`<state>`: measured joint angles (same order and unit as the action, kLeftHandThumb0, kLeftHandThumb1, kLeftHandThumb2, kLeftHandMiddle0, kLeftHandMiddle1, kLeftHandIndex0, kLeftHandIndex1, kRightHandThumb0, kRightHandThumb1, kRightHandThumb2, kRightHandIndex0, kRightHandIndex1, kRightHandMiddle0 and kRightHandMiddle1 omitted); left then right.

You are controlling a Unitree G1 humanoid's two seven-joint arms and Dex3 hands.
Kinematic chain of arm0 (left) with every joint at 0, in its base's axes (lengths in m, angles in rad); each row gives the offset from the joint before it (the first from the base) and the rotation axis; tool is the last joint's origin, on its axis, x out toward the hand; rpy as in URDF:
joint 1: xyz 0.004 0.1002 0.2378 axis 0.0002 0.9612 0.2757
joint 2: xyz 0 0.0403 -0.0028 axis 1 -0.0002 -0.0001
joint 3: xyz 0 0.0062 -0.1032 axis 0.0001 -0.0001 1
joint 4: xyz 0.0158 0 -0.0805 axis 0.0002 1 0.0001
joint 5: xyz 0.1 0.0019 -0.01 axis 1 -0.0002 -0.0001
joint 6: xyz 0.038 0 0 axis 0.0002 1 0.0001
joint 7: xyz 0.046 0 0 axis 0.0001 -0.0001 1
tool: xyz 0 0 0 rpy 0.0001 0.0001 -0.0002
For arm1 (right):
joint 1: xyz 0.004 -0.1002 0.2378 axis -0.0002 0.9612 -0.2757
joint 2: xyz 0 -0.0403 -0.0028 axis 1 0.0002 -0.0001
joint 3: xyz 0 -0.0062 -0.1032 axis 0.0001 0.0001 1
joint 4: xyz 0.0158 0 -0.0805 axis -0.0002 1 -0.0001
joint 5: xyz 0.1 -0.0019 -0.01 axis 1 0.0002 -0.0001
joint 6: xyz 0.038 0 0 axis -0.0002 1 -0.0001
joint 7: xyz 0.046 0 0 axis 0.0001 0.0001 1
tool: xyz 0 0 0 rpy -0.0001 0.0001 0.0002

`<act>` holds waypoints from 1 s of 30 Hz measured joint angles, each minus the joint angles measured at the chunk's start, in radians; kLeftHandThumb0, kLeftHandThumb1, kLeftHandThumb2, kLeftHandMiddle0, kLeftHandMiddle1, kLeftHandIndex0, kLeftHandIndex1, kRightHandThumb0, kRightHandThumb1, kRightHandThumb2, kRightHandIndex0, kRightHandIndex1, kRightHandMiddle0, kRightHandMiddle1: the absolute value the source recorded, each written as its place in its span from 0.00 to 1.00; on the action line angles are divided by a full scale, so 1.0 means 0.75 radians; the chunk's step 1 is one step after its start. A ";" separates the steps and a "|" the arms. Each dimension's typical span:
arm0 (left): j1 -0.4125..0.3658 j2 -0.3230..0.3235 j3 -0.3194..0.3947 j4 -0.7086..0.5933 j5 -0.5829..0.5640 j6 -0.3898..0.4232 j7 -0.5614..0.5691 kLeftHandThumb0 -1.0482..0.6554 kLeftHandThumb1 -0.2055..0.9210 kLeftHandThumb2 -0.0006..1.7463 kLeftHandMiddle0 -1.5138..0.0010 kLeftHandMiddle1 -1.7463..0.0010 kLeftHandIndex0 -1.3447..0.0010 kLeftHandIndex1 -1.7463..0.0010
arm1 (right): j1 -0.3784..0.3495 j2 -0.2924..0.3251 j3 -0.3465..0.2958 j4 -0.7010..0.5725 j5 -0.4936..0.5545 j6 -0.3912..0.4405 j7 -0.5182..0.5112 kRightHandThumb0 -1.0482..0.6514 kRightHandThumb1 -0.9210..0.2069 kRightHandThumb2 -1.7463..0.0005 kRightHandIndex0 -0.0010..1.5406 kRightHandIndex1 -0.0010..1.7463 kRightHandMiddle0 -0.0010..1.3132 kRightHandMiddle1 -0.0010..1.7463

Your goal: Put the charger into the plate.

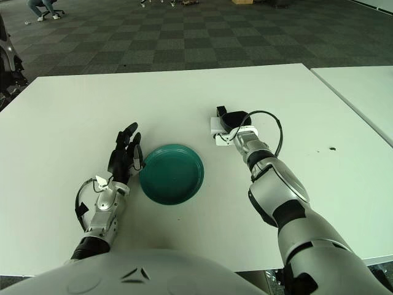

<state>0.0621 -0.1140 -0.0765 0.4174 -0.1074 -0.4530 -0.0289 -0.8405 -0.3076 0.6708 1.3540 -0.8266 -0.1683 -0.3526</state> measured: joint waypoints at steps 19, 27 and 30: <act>-0.067 0.002 0.044 0.060 0.006 -0.024 -0.002 0.10 1.00 0.57 0.85 1.00 1.00 0.61 | -0.126 -0.092 -0.110 -0.277 0.040 -0.254 -0.089 0.34 0.52 0.26 0.83 1.00 0.46 1.00; -0.102 0.000 0.063 0.106 0.006 -0.063 -0.017 0.10 1.00 0.56 0.85 1.00 1.00 0.64 | -0.103 -0.100 -0.124 -0.546 0.040 -0.285 -0.034 0.34 0.52 0.26 0.81 1.00 0.46 1.00; -0.103 0.000 0.062 0.106 0.011 -0.073 -0.017 0.11 1.00 0.55 0.86 1.00 1.00 0.65 | -0.056 -0.117 -0.140 -0.711 0.042 -0.266 0.043 0.34 0.52 0.26 0.80 1.00 0.46 1.00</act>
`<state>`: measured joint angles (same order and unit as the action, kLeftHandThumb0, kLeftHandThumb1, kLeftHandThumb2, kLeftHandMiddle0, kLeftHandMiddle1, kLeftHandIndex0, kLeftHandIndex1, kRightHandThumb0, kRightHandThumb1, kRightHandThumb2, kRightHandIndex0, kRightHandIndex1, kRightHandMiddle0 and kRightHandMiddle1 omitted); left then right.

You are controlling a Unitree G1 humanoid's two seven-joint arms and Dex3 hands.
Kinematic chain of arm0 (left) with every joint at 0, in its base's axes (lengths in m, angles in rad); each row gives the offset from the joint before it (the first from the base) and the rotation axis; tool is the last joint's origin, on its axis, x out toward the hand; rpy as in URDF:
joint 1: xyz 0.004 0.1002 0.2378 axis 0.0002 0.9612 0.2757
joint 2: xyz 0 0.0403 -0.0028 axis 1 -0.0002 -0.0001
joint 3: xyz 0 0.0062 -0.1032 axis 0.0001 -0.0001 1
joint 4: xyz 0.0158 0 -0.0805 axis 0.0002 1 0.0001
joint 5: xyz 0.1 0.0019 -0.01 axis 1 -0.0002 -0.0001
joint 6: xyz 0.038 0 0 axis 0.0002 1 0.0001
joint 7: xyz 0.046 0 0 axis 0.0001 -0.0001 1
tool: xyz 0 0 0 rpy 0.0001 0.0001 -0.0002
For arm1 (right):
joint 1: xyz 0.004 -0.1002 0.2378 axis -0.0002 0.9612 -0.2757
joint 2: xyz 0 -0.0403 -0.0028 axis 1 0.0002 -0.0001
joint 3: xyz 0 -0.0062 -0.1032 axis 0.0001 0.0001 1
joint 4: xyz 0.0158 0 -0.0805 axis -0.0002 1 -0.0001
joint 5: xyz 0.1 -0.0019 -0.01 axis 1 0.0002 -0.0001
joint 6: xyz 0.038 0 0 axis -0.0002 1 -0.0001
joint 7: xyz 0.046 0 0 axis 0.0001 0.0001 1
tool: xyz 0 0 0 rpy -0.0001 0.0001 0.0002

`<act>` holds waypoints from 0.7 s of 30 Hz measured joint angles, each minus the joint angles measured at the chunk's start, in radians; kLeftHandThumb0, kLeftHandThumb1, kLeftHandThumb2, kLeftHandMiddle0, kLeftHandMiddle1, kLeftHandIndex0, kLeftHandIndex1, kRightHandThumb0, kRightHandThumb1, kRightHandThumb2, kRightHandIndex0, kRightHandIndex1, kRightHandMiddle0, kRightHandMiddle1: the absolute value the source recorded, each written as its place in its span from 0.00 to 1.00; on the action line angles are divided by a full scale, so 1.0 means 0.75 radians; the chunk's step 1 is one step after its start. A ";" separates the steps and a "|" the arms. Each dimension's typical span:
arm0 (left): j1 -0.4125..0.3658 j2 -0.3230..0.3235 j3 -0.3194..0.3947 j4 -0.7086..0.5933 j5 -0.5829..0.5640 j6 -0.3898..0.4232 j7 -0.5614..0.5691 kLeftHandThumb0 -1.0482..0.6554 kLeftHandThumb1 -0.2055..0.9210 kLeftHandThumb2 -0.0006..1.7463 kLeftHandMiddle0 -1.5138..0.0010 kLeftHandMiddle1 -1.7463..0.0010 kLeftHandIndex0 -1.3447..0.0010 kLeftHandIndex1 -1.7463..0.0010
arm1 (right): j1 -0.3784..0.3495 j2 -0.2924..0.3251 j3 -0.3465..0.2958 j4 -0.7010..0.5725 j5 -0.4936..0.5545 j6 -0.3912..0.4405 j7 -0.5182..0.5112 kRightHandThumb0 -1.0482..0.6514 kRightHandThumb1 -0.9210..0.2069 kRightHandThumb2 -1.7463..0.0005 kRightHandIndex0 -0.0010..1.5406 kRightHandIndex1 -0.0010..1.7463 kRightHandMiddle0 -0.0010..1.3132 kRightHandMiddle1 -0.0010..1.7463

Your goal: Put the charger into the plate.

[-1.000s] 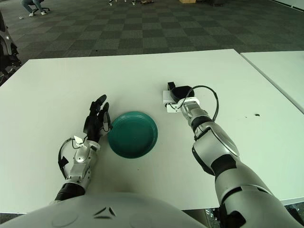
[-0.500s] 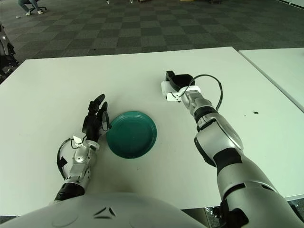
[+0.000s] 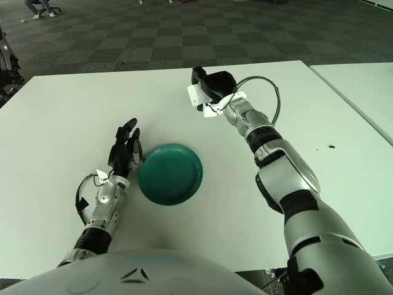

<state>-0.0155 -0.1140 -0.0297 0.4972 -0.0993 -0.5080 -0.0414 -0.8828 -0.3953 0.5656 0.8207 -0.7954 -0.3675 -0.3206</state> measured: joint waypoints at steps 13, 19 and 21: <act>0.004 0.000 0.007 0.002 0.029 -0.012 0.003 0.12 1.00 0.56 0.85 1.00 1.00 0.66 | 0.286 -0.040 -0.022 -0.629 -0.019 0.130 0.407 0.35 0.49 0.29 0.76 1.00 0.43 1.00; 0.006 -0.001 0.012 0.002 0.033 -0.013 0.003 0.12 1.00 0.56 0.85 1.00 1.00 0.65 | 0.371 -0.059 0.019 -0.780 -0.055 0.118 0.566 0.35 0.45 0.31 0.75 1.00 0.41 1.00; 0.006 -0.001 0.013 0.002 0.033 -0.013 0.003 0.11 1.00 0.56 0.86 1.00 1.00 0.65 | 0.374 -0.064 0.041 -0.800 -0.076 0.097 0.602 0.35 0.45 0.32 0.75 1.00 0.41 0.99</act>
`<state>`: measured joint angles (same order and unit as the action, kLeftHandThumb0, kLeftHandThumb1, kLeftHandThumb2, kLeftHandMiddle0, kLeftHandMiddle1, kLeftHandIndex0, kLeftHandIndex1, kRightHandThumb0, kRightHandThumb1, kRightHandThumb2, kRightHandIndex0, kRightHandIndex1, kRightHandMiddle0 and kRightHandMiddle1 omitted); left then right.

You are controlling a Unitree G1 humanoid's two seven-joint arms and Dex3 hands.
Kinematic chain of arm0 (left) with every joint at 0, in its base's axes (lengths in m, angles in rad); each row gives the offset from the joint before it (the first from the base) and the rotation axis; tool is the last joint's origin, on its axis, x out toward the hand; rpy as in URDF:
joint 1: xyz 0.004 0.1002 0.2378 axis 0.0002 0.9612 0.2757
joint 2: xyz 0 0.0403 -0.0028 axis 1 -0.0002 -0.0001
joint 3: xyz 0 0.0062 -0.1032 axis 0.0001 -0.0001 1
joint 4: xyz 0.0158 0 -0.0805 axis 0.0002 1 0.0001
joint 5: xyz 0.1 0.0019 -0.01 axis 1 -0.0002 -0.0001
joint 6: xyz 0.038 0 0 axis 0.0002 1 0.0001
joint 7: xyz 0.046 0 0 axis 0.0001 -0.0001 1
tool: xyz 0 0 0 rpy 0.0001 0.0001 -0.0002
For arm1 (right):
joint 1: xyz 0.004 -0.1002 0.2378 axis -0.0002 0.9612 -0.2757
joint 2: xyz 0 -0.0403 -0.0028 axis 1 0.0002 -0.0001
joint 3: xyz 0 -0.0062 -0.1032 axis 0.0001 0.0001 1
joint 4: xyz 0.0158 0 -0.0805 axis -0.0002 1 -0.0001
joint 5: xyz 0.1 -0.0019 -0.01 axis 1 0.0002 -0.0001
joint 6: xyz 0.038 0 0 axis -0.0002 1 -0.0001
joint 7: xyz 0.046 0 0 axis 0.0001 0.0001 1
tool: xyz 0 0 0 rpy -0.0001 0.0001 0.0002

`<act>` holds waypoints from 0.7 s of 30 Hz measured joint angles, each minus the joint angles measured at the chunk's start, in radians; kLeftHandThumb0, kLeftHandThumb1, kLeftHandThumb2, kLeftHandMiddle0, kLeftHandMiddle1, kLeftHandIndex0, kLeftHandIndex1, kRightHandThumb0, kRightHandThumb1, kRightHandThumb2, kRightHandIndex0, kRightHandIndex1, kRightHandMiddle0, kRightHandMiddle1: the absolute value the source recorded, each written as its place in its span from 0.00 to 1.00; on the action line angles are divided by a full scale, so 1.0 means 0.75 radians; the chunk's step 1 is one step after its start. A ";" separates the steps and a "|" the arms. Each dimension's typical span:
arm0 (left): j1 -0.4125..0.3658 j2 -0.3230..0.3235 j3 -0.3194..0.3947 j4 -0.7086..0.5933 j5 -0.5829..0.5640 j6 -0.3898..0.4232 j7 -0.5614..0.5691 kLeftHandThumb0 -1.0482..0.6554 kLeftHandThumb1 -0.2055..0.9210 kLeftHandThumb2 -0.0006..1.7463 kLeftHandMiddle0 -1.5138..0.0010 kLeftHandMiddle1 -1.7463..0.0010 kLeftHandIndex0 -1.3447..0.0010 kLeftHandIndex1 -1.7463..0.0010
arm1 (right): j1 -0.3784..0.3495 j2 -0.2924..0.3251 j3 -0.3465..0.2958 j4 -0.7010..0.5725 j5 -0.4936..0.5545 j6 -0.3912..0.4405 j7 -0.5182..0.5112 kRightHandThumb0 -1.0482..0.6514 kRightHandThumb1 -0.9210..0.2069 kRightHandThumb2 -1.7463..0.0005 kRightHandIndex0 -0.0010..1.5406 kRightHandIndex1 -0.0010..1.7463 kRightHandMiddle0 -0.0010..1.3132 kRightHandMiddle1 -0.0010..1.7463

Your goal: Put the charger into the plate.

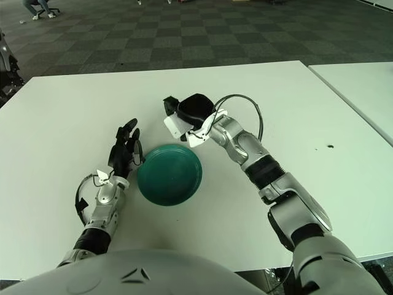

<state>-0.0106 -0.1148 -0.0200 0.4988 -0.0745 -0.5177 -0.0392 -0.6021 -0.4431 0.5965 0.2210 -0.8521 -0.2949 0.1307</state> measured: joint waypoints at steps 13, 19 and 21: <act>0.000 -0.002 0.014 -0.001 -0.030 0.006 -0.036 0.07 1.00 0.54 0.91 1.00 1.00 0.72 | 0.079 0.000 0.120 -0.038 -0.068 -0.174 0.052 0.36 0.40 0.40 0.71 1.00 0.43 0.93; 0.000 -0.002 0.023 -0.001 -0.041 0.009 -0.037 0.06 1.00 0.54 0.93 1.00 1.00 0.61 | 0.111 -0.012 0.148 -0.038 -0.096 -0.239 0.074 0.37 0.38 0.43 0.69 1.00 0.42 0.93; 0.000 -0.002 0.023 -0.001 -0.039 0.009 -0.031 0.05 1.00 0.54 0.93 1.00 1.00 0.56 | 0.115 -0.019 0.153 -0.039 -0.105 -0.263 0.075 0.37 0.37 0.43 0.68 1.00 0.42 0.93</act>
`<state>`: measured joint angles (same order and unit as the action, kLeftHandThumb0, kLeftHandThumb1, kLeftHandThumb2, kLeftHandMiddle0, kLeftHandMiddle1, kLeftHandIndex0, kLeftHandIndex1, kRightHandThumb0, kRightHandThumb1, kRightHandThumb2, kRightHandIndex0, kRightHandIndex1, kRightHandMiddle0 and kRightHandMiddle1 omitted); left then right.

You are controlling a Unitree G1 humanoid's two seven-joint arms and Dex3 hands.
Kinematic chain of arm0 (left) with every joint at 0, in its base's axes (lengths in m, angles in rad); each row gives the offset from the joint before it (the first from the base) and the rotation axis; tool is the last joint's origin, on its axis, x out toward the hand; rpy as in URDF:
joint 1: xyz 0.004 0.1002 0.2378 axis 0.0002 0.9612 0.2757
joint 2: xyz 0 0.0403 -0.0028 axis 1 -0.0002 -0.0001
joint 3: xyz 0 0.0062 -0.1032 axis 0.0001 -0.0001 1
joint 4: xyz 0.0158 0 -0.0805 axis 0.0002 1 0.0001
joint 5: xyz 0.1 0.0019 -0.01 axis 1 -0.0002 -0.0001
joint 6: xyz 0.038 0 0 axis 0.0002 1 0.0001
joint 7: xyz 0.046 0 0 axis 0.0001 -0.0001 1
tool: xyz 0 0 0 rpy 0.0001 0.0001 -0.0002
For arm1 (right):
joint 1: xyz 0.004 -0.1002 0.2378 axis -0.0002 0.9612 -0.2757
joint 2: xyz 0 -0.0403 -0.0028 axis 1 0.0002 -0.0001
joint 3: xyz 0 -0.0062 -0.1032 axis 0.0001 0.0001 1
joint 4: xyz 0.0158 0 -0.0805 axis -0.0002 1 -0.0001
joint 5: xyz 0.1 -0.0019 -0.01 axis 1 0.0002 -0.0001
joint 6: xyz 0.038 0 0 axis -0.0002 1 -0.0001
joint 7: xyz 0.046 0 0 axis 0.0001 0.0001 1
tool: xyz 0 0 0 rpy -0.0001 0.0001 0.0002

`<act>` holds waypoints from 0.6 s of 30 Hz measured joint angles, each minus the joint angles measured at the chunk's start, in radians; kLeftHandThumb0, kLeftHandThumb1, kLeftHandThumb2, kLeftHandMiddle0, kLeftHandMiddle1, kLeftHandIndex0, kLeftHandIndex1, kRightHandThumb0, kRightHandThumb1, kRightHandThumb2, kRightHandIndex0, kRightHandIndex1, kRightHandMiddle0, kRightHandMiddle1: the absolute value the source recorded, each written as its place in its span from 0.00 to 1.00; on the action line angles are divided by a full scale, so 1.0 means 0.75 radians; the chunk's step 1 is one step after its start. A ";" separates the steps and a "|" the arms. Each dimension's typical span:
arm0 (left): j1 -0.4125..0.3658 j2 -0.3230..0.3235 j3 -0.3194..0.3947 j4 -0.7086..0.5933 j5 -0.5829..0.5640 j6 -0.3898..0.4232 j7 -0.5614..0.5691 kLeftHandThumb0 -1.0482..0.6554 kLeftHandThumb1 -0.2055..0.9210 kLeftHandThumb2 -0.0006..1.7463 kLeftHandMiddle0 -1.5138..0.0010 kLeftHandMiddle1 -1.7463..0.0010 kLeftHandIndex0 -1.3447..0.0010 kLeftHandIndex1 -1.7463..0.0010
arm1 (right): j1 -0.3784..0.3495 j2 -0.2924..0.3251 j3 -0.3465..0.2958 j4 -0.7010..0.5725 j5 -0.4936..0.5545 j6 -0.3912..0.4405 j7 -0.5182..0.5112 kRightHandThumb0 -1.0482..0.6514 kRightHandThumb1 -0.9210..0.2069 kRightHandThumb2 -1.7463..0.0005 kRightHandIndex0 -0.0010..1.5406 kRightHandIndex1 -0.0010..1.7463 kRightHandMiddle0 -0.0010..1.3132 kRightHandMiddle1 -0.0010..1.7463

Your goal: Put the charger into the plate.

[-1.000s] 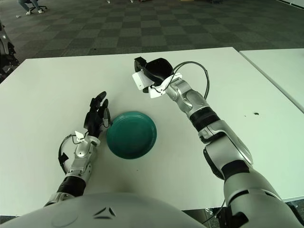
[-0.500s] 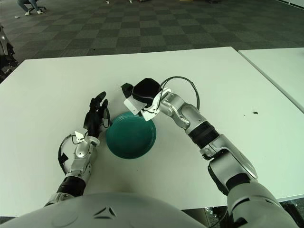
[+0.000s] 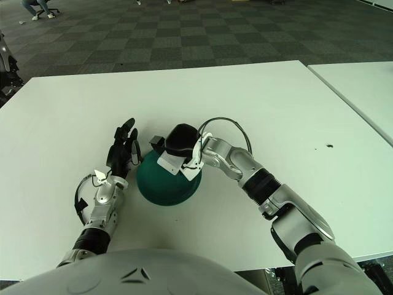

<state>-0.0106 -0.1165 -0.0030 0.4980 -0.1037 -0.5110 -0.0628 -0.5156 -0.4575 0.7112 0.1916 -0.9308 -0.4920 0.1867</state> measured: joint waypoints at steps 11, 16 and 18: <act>0.041 0.002 -0.035 -0.063 0.059 0.007 0.045 0.07 1.00 0.59 0.85 0.98 1.00 0.61 | 0.025 -0.007 0.026 -0.043 -0.044 -0.059 0.040 0.37 0.36 0.43 0.65 1.00 0.39 0.95; 0.101 0.005 -0.072 -0.131 0.117 0.029 0.085 0.09 1.00 0.62 0.85 0.99 1.00 0.70 | 0.033 -0.007 0.032 -0.076 -0.053 -0.066 0.067 0.37 0.33 0.45 0.66 1.00 0.38 0.95; 0.127 0.006 -0.086 -0.156 0.133 0.038 0.100 0.09 1.00 0.62 0.84 0.99 1.00 0.71 | 0.037 -0.008 0.036 -0.079 -0.055 -0.075 0.072 0.38 0.32 0.47 0.66 1.00 0.37 0.94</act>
<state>0.0845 -0.1120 -0.0677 0.3809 -0.0040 -0.4823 0.0123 -0.4880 -0.4631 0.7378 0.1322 -0.9723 -0.5481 0.2407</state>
